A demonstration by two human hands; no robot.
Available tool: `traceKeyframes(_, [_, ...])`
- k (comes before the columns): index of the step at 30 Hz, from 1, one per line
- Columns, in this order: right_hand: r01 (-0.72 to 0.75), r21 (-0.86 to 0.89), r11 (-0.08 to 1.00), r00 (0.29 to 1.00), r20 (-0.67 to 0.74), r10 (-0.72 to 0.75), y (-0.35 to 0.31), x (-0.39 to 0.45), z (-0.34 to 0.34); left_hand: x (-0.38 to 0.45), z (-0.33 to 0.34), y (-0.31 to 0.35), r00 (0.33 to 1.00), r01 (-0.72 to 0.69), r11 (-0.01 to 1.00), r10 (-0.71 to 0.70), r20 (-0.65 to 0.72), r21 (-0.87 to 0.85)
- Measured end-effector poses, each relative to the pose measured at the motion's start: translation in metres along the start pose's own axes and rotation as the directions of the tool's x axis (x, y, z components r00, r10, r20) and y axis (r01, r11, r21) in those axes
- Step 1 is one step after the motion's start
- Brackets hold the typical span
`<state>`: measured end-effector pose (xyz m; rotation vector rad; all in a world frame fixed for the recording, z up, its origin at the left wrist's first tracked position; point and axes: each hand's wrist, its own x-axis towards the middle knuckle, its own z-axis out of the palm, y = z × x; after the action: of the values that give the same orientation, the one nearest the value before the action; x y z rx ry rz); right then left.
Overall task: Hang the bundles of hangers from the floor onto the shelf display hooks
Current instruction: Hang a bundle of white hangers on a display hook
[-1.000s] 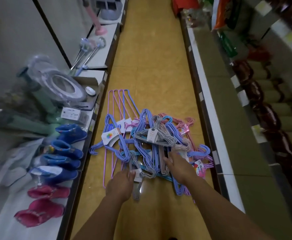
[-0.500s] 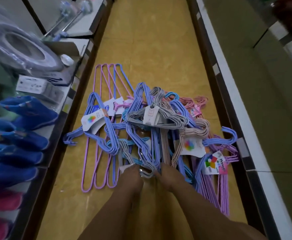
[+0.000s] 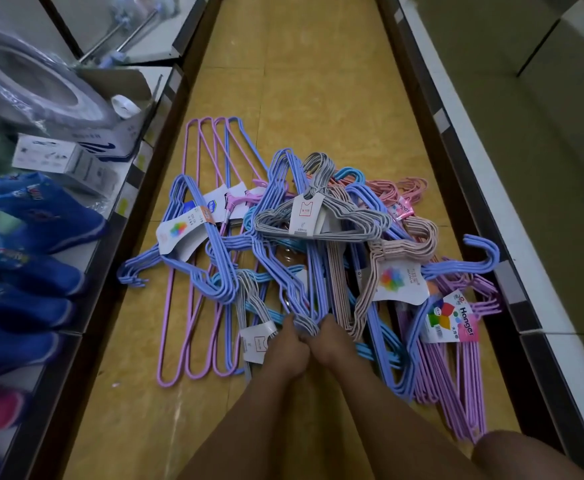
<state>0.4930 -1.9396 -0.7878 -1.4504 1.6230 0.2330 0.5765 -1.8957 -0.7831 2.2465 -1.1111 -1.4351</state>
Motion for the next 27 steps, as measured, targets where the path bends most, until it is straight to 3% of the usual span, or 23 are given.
traceKeyframes(3, [-0.005, 0.045, 0.999, 0.999, 0.043, 0.003, -0.004, -0.001, 0.003, 0.001, -0.003, -0.002, 0.999, 0.010, 0.999, -0.012, -0.050, -0.045])
traceKeyframes(5, [0.051, -0.033, 0.998, 0.995, 0.088, -0.048, -0.007, -0.005, 0.005, 0.000, -0.008, -0.005, 0.997, -0.013, 0.999, 0.010, -0.080, -0.034])
traceKeyframes(9, [0.168, -0.205, 0.964, 0.984, 0.100, -0.150, -0.016, -0.018, -0.002, -0.004, -0.026, -0.007, 0.978, -0.048, 0.988, 0.076, -0.194, 0.146])
traceKeyframes(13, [0.260, -0.367, 0.893, 0.965, 0.067, -0.253, -0.026, -0.036, -0.022, -0.014, -0.044, 0.005, 0.984, -0.112, 0.944, 0.148, -0.095, 0.310])
traceKeyframes(19, [0.329, -0.485, 0.810, 0.943, 0.117, -0.312, -0.049, -0.089, -0.077, -0.068, -0.071, 0.046, 0.979, -0.200, 0.911, 0.199, 0.040, 0.360])
traceKeyframes(24, [0.349, -0.504, 0.790, 0.934, 0.124, -0.334, -0.090, -0.158, -0.142, -0.134, -0.109, 0.115, 0.965, -0.256, 0.908, 0.259, 0.036, 0.331])
traceKeyframes(27, [0.362, -0.433, 0.825, 0.925, 0.057, -0.376, -0.121, -0.208, -0.189, -0.176, -0.143, 0.160, 0.950, -0.268, 0.889, 0.307, -0.051, 0.372])
